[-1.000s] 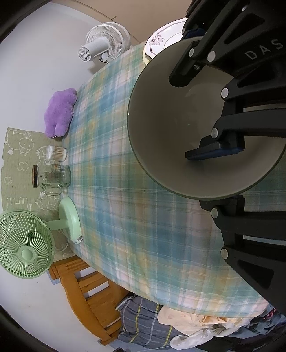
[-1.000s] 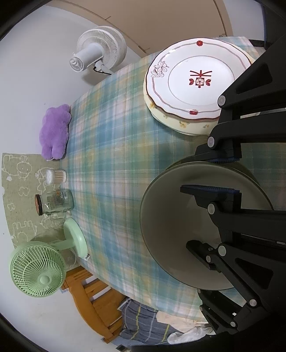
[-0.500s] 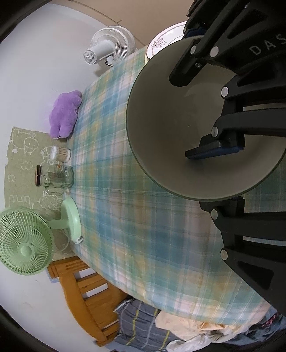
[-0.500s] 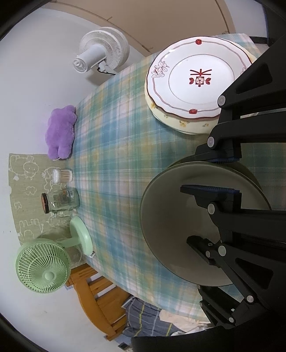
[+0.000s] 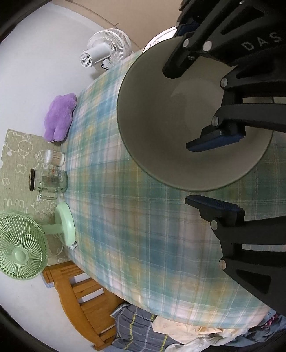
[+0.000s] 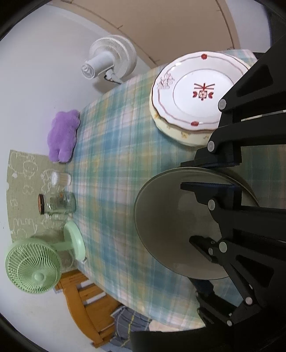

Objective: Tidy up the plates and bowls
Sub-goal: 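Lower the patterned bowl into the other cream bowls and open both grippers, then grasp the rim of the nested bowl stack with both grippers, then lift the nested bowls with both grippers and carry them over the plate stack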

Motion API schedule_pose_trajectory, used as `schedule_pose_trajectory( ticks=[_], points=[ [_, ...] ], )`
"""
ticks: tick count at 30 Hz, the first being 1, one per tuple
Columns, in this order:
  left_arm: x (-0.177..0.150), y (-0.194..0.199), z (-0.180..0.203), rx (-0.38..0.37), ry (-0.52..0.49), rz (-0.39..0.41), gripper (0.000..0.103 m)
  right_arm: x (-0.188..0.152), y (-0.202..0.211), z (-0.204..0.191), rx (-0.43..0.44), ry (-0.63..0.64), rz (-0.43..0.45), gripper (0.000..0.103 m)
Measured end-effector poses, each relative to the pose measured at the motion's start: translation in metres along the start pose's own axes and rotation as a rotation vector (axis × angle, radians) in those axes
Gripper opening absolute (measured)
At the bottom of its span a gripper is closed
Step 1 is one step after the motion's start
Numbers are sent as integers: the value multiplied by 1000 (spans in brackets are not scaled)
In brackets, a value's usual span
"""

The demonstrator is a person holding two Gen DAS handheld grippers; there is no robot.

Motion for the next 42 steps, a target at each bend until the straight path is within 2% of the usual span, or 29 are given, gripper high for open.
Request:
schedule_pose_trajectory(
  ticks=[5,10,12,14,16,18,25,34,42],
  points=[
    [0,1,1,-1,-7,-7,43,-2,0,4,1,-19,-1,14],
    [0,8,2,-10,-23,-11,58,-4,3,4,40,-43,-11,17],
    [1,13,2,-16,-35,-9,68,-5,4,5,72,-56,-31,24],
    [3,19,3,-32,-42,-4,74,-7,7,7,95,-78,-34,57],
    [5,24,3,-46,-47,4,83,-6,13,12,101,-99,-16,71],
    [5,25,4,-52,-55,1,87,-6,14,16,114,-109,-16,76],
    [2,8,10,-56,-53,-50,88,-12,-4,28,150,-163,-72,77],
    [0,-6,18,-61,-50,-89,88,-16,-43,28,264,-202,-167,76],
    [10,3,12,-12,-30,-92,88,-10,-56,20,368,-184,-215,70]
  ],
)
Point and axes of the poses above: each gripper's, at about its wrist camera, not at the fingertips, and y roughly against the way its jaws point, z to its right, x to its top, the point moved 9 cm from there along -y, roughly the way its jaws point, and after that the axes turned 6 degrees about x, right-handed, at the moved point
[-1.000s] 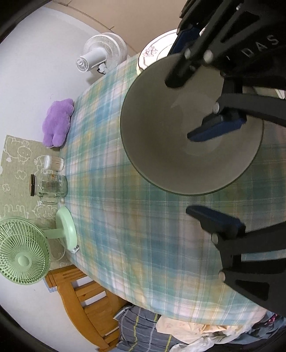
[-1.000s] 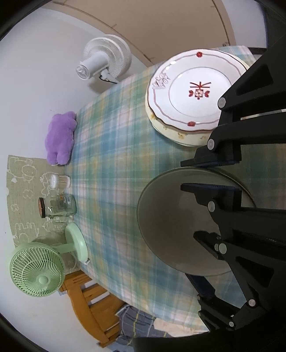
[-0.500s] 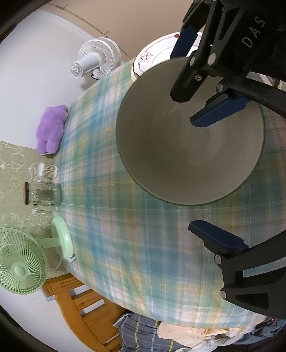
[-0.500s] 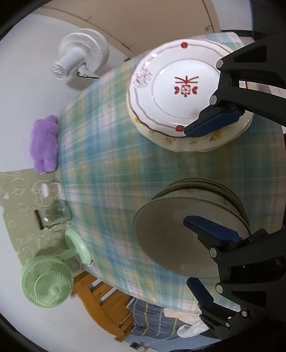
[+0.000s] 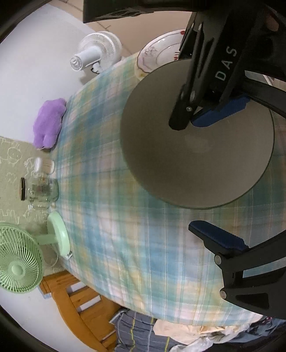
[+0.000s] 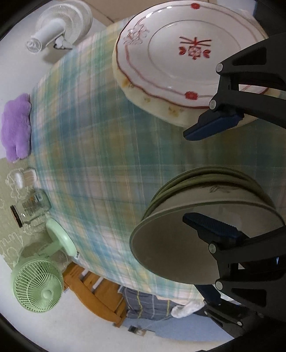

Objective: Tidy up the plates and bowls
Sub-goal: 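Lift the nested bowls with both grippers and carry them over the plate stack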

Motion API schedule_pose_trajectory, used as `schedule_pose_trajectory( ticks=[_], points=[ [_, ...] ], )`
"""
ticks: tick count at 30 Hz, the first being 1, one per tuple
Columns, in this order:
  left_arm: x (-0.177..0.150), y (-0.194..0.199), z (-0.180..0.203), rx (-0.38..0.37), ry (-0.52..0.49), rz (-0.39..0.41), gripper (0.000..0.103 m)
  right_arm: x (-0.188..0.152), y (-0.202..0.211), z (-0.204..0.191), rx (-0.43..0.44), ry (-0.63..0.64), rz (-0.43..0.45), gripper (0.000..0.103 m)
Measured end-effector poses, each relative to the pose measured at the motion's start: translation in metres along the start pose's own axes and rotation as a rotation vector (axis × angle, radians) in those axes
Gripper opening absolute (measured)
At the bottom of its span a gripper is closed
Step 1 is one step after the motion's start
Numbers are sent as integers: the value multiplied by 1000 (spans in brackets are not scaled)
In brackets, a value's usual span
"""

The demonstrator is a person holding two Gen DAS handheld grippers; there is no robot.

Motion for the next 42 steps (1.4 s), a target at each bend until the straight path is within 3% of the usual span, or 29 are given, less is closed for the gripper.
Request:
schedule_pose_trajectory(
  ticks=[6,13,21,34,36,42],
  points=[
    [2,-6,-3,38,34,-31,88,6,-3,-1,28,30,-36,64],
    [-5,-25,-18,85,120,-78,87,5,-12,-6,63,69,-75,44],
    [-4,-23,-17,79,78,-43,81,1,-19,-9,118,47,-95,43],
    [-8,-34,-1,-178,84,-91,59,-2,-16,-10,58,10,-69,43],
    [-8,-34,2,-212,68,-90,52,-3,-16,-10,30,3,-67,43],
    [-8,-33,1,-252,38,-88,50,-5,-14,-9,-19,-31,-59,43]
  ],
)
Point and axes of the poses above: each gripper's, at about its wrist camera, not at the fingertips, and y roughly against the way its jaws point, z to its right, x to its top, the point moved 9 cm from there along -y, roughly the way its jaws point, and after that the axes turned 6 degrees about x, right-handed, at the moved point
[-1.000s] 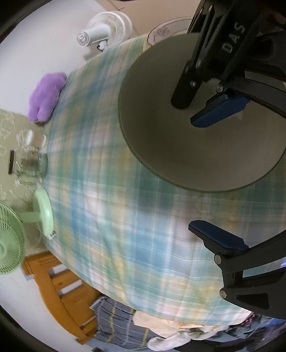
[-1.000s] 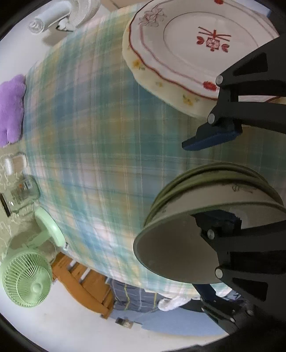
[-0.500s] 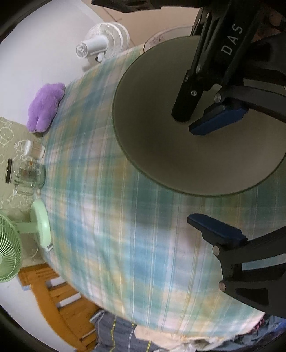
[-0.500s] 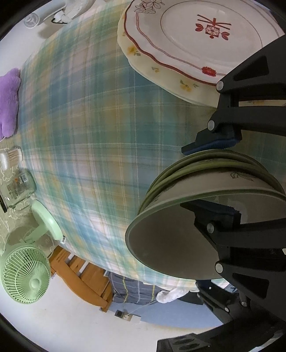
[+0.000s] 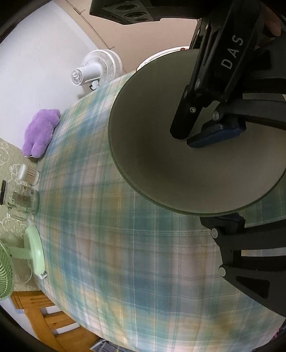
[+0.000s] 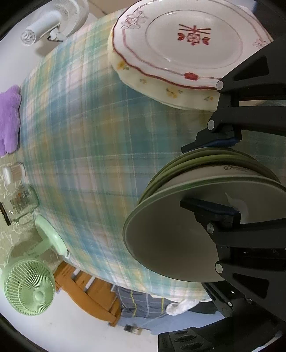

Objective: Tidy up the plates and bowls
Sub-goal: 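Lift the nested bowls with both grippers and carry them over the plate stack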

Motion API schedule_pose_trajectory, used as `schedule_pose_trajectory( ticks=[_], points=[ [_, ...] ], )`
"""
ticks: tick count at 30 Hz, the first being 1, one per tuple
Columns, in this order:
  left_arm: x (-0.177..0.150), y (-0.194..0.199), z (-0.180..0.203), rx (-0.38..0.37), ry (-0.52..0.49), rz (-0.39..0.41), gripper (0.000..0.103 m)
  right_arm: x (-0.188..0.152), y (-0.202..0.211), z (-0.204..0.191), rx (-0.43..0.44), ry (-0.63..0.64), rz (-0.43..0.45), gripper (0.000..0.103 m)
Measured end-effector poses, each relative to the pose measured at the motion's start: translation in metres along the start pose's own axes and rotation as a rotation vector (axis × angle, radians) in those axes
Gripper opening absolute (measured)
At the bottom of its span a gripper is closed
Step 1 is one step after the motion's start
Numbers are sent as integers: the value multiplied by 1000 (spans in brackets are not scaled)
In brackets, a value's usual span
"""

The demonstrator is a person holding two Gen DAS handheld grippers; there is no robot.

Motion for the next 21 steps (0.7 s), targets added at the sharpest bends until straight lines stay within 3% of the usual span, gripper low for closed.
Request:
schedule_pose_trajectory(
  ticks=[8,21],
  points=[
    [-2,7,1,-34,-49,-26,49,-7,6,0,-40,-61,4,43],
    [4,52,3,-85,-122,5,49,-11,50,-28,-94,-106,108,43]
  ],
)
Point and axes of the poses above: each gripper's, at about its wrist camera, not at the fingertips, and y roughly against the way its jaws point, z to its right, x to its top, the point moved 9 cm from there along -y, roughly the way its jaws point, and after that the axes turned 6 degrees about x, right-handed, at the moved point
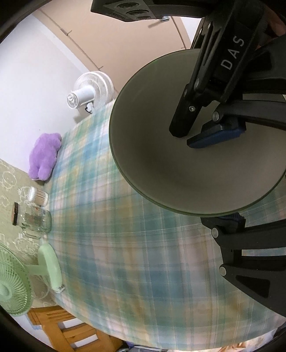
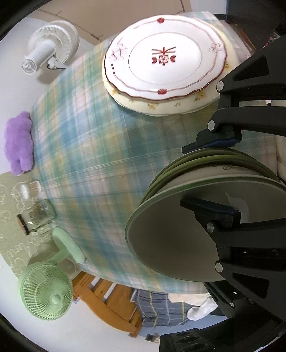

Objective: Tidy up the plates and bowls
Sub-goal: 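Lift the nested bowls with both grippers and carry them over the plate stack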

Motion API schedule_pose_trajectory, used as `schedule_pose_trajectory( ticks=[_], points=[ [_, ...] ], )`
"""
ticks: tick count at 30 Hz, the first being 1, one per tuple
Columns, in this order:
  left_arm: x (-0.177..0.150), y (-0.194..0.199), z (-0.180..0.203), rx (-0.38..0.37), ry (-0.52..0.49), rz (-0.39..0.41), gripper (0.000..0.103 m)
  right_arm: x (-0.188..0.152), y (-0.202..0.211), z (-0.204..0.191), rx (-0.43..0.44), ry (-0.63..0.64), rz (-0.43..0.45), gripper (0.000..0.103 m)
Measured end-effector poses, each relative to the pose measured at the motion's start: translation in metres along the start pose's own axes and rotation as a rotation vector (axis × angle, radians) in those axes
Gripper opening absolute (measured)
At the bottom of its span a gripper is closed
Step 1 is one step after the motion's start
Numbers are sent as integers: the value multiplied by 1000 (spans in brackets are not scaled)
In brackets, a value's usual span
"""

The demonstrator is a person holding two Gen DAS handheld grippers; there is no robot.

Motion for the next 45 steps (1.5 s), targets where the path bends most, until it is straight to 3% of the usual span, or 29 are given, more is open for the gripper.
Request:
schedule_pose_trajectory(
  ticks=[12,45],
  points=[
    [0,11,23,10,-52,40,49,-4,26,9,-2,-18,65,43],
    [19,-42,154,91,106,68,48,43,58,140,58,129,-2,43]
  ],
)
Point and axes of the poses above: each gripper's, at about its wrist camera, not at the fingertips, and y roughly against the way its jaws point, z to its right, x to its top, the point moved 9 cm from there along -y, roughly the way its jaws point, and after that the axes turned 6 degrees about x, right-handed, at the moved point
